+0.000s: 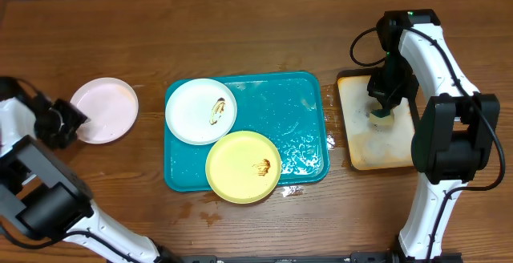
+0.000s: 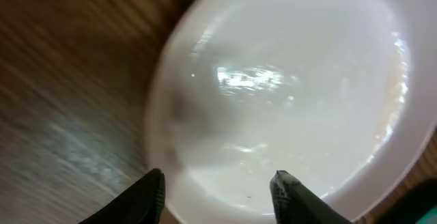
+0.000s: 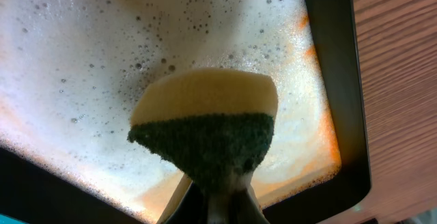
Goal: Clean dirty plates on tray and stack at the side
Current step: 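Lower the pink plate onto the table at left and release, then move the left gripper to the white plate's rim and grasp it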
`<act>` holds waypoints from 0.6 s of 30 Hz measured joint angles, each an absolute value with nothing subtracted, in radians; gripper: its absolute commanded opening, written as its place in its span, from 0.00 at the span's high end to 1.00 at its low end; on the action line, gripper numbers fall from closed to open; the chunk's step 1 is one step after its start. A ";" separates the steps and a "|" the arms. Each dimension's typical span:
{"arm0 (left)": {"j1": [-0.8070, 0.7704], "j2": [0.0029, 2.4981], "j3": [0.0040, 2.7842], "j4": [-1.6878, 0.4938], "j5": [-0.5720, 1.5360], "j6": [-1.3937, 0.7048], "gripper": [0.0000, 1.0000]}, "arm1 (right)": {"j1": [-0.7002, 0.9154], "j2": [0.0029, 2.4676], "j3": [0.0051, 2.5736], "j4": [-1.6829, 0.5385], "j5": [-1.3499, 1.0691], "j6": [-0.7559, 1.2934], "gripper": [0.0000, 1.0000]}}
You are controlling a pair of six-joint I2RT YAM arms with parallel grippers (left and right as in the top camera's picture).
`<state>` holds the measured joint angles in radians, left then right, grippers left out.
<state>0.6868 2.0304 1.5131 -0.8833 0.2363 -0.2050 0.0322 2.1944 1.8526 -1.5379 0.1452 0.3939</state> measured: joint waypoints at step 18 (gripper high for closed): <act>0.192 1.812 1.514 -1.004 0.200 -0.059 0.53 | 0.033 2.194 1.853 -1.526 0.134 0.385 0.96</act>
<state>0.1925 1.8122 1.5135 -1.0039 0.2001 -0.0589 0.0326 2.1944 1.8526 -1.5265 0.1345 0.3851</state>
